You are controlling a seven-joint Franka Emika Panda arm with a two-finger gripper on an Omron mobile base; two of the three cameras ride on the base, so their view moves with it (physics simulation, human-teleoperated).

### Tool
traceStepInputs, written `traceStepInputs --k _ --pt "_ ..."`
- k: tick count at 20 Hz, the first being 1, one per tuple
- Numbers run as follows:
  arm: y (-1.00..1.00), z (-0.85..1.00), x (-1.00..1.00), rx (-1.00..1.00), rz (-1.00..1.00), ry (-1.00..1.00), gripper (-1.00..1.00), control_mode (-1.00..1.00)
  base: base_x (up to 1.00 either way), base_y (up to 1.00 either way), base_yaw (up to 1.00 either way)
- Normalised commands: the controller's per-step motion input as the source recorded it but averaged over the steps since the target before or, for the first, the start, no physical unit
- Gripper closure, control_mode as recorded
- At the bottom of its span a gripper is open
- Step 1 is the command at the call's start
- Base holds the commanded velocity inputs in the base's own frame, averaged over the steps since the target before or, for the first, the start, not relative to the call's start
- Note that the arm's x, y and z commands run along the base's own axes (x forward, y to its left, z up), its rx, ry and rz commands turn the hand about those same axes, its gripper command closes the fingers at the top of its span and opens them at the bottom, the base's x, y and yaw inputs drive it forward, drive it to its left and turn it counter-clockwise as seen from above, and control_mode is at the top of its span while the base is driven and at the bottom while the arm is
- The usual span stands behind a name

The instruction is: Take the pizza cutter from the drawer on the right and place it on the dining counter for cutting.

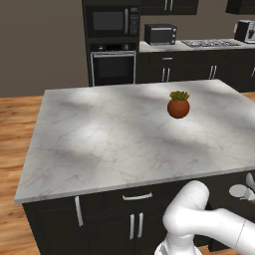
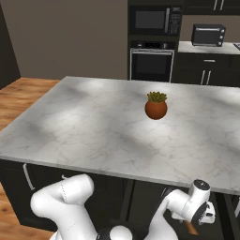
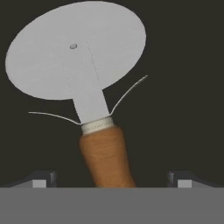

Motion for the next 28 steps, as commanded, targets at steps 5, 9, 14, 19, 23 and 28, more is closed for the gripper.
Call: traceStepInputs --k 5,9,14,19,23,28 --pt "-0.01 -0.21 0.0 0.0 0.0 0.0 -1.0 -1.0 0.0 0.0 0.0" --pt "0.0 -0.25 0.0 0.0 0.0 0.0 -1.0 -1.0 0.0 0.0 0.0" --pt "0.0 -0.22 0.0 0.0 0.0 0.0 -1.0 -1.0 0.0 0.0 0.0" --pt "0.0 -0.01 0.0 0.0 0.0 0.0 -1.0 -1.0 0.0 0.0 0.0" --pt "0.0 0.0 0.0 0.0 0.0 0.0 -1.0 -1.0 0.0 0.0 0.0" --pt "0.0 0.0 0.0 0.0 0.0 0.0 1.0 -1.0 0.0 0.0 0.0"
